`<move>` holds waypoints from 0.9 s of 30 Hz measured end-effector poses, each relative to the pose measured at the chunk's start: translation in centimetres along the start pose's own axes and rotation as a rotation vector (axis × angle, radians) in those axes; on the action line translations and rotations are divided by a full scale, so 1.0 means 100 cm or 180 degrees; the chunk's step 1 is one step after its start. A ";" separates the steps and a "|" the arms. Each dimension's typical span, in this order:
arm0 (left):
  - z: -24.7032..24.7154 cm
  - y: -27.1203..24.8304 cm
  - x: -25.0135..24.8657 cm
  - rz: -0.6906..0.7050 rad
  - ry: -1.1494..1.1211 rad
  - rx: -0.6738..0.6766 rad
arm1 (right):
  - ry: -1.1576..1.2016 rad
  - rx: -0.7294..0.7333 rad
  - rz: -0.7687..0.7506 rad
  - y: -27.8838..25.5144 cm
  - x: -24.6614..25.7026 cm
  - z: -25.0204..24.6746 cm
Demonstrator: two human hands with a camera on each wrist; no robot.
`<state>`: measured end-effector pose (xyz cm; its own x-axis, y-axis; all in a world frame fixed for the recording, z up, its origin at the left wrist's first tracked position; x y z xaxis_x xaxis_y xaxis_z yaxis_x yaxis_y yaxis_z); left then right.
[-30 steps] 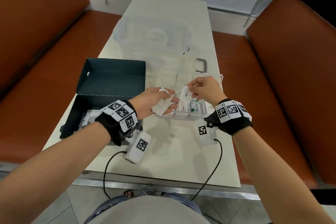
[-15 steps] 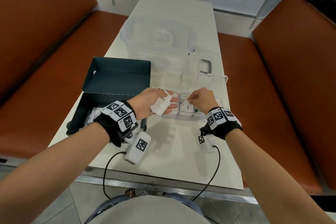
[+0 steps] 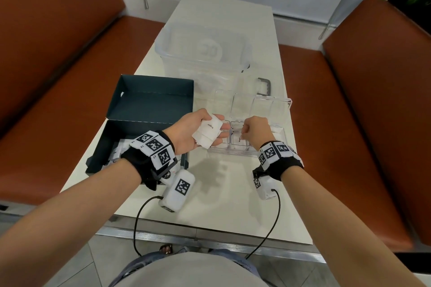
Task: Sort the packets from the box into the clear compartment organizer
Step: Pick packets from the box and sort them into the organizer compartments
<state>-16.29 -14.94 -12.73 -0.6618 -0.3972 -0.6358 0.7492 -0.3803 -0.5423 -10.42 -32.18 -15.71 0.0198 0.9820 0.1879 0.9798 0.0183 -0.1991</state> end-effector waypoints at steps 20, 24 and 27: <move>0.048 0.017 -0.010 0.0779 0.0987 -0.0032 | 0.2130 -0.0451 -0.0418 -0.048 -0.006 -0.103; 0.066 0.021 -0.005 0.0696 0.0573 0.0080 | 0.2916 -0.0554 -0.0100 -0.053 -0.036 -0.105; 0.076 0.027 -0.002 0.0767 0.0704 0.0080 | 0.2411 -0.0503 -0.0063 -0.054 -0.052 -0.102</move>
<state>-14.34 -22.23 -9.97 -0.4416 -0.2883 -0.8496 0.8809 -0.3191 -0.3496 -13.76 -39.26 -5.77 0.0771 0.5842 0.8079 0.9970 -0.0485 -0.0600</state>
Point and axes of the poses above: each hand's wrist, its own y-axis towards the middle knuckle, its own z-axis out of the palm, x = y × z, the point moved 7 cm from there along y, towards the middle knuckle, and after that the axes turned 8 degrees about -y, right-handed, at the moved point
